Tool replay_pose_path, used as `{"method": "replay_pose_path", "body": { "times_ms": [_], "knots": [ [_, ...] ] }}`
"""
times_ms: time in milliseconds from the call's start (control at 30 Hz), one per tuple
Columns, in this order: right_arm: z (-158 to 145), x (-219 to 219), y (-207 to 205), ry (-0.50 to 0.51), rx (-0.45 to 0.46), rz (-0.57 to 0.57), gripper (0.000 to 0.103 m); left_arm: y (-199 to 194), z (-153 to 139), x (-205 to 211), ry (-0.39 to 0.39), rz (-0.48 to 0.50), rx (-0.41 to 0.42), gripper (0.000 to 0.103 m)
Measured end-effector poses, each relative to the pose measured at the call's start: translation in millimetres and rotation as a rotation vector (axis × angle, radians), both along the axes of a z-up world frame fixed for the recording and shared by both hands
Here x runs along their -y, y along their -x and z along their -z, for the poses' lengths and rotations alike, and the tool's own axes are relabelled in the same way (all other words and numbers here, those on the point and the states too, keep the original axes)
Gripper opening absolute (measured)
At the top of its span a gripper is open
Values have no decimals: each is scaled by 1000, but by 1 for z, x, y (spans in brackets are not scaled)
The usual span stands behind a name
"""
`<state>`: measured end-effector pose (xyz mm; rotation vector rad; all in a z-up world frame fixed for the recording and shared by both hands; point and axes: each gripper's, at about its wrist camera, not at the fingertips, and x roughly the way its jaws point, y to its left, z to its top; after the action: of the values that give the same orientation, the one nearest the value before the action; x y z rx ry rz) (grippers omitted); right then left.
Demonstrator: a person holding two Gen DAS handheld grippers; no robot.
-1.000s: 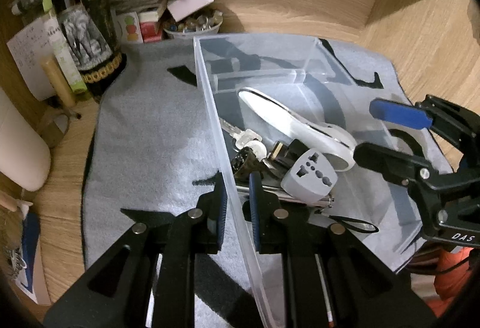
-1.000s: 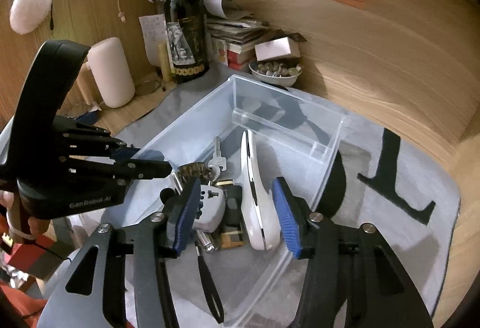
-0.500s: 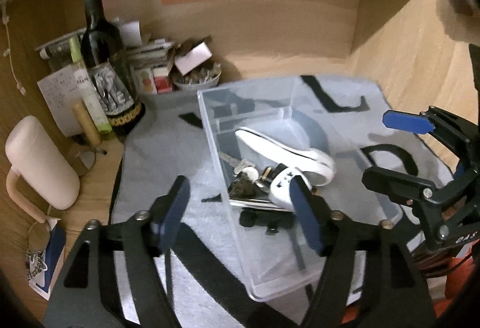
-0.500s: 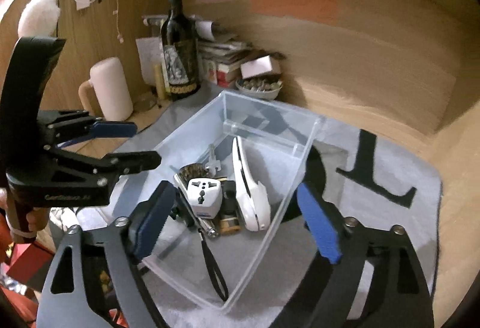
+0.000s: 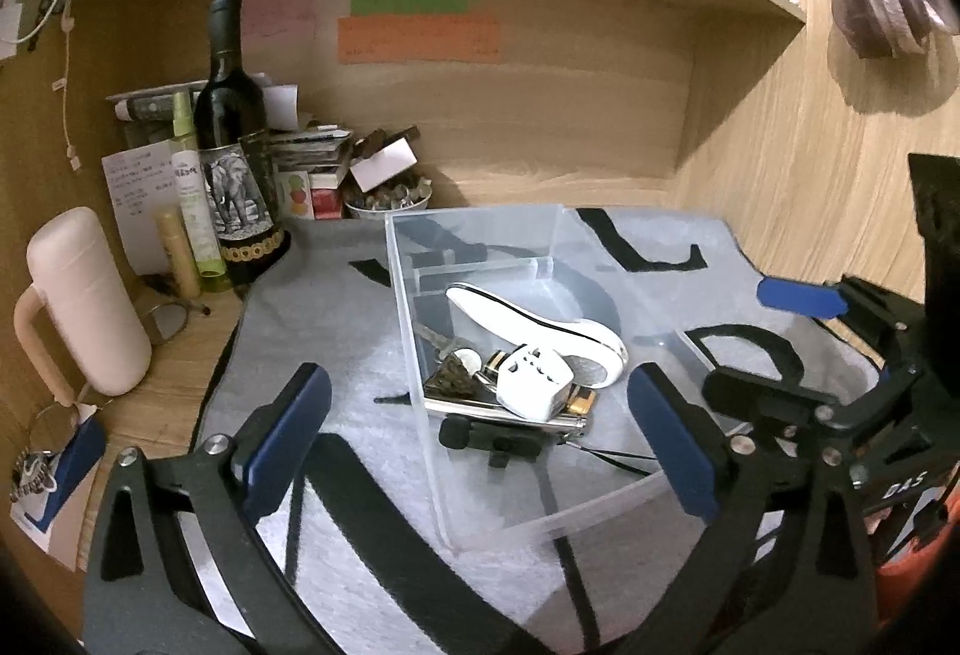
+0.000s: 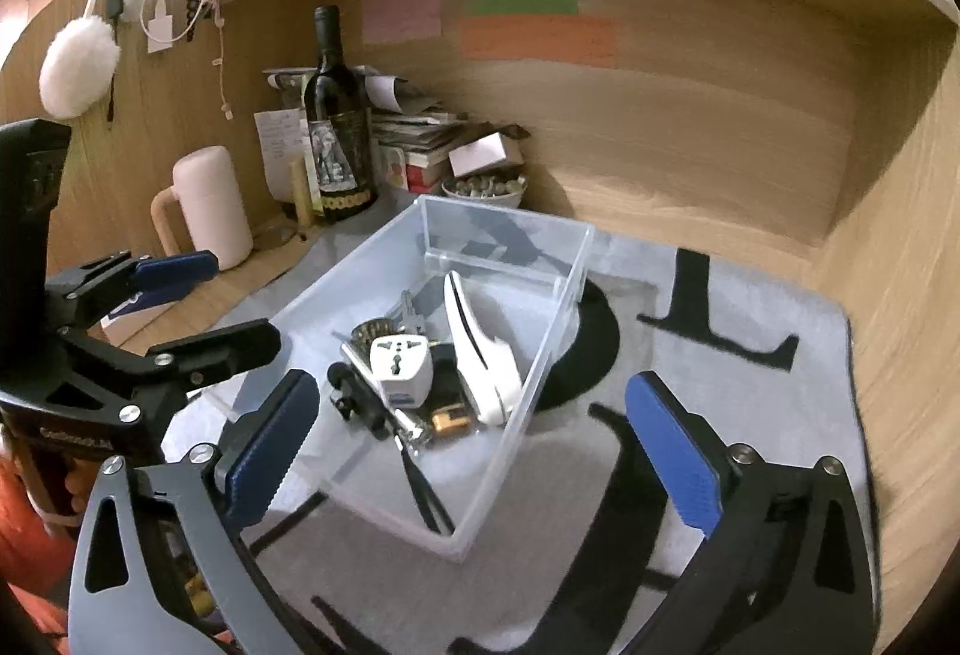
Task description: Organize rigid objects
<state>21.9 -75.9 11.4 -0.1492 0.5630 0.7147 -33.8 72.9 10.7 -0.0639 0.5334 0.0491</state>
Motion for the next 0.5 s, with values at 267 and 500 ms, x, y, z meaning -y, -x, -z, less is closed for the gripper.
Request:
{"method": "replay_pose_path", "body": {
  "times_ms": [267, 500],
  "knots": [
    [10, 0, 0, -8, -20, 17, 102, -4, 9, -3, 36, 0, -3, 101],
    [9, -1, 1, -5, -8, 19, 102, -4, 10, -4, 28, 2, 5, 101]
  ]
}}
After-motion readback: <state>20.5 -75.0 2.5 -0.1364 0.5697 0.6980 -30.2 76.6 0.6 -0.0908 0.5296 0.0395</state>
